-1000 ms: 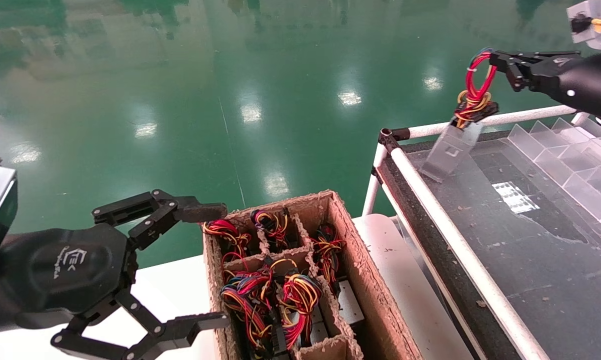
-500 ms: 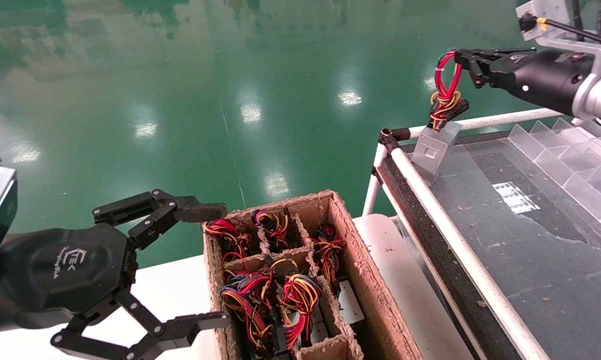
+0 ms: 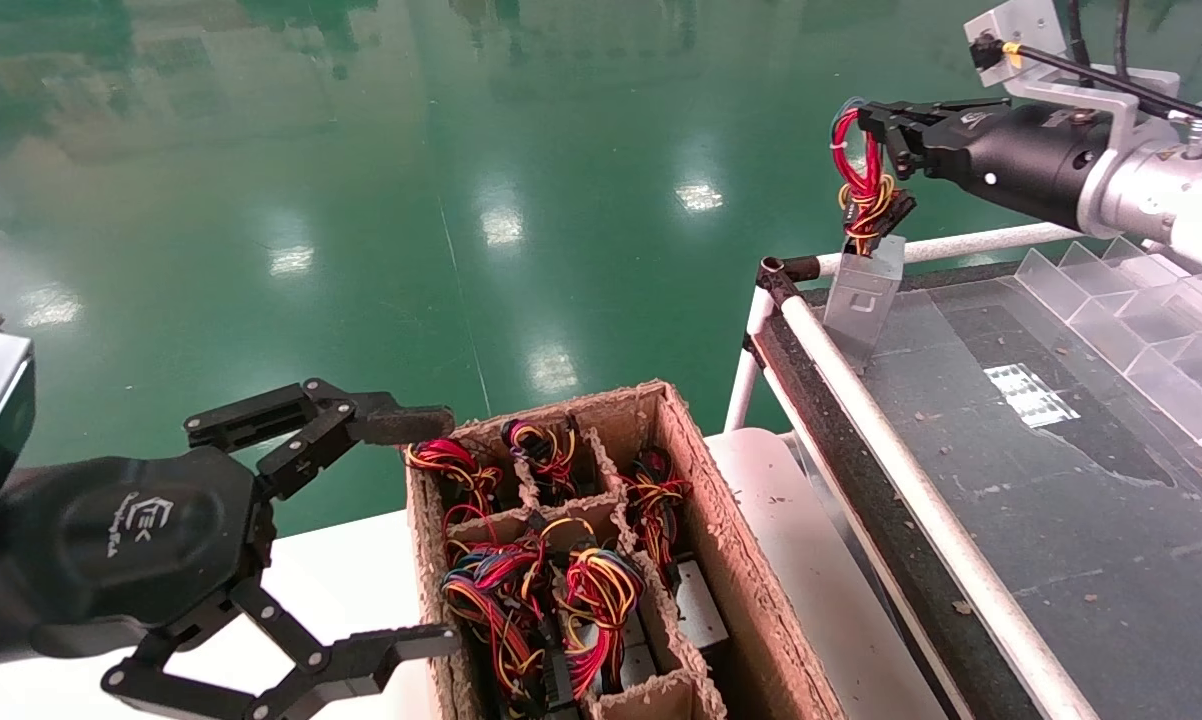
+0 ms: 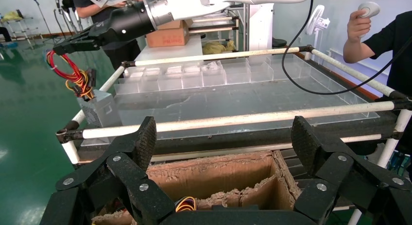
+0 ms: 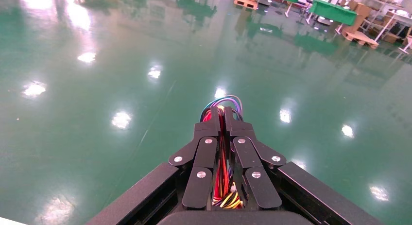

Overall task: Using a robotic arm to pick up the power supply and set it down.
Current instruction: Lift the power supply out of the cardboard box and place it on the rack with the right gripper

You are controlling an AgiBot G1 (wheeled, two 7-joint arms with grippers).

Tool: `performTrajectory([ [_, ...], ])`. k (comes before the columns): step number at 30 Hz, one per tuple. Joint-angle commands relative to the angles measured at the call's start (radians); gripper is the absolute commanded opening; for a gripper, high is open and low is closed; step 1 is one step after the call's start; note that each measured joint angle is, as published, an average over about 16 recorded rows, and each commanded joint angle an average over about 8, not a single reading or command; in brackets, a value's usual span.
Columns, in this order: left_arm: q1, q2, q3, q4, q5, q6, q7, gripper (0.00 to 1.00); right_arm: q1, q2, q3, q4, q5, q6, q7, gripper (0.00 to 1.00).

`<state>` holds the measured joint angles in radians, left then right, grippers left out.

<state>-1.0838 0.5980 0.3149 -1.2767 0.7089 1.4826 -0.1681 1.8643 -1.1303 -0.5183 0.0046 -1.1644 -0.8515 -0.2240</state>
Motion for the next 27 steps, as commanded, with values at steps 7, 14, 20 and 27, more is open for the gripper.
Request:
performTrajectory([
  [7, 0.000, 0.000, 0.000, 0.000, 0.000, 0.000, 0.000, 1.00, 0.002, -0.018, 0.000, 0.001, -0.001, -0.009, -0.002, 0.00],
  [14, 0.000, 0.000, 0.001, 0.000, 0.000, 0.000, 0.000, 1.00, 0.010, -0.013, -0.001, 0.003, -0.001, -0.020, -0.009, 0.00],
  [20, 0.000, 0.000, 0.001, 0.000, -0.001, 0.000, 0.000, 1.00, 0.016, -0.004, 0.003, 0.003, 0.004, -0.036, -0.012, 0.00],
  [27, 0.000, 0.000, 0.001, 0.000, -0.001, 0.000, 0.000, 1.00, 0.015, 0.001, 0.003, 0.000, 0.004, -0.053, -0.016, 0.02],
])
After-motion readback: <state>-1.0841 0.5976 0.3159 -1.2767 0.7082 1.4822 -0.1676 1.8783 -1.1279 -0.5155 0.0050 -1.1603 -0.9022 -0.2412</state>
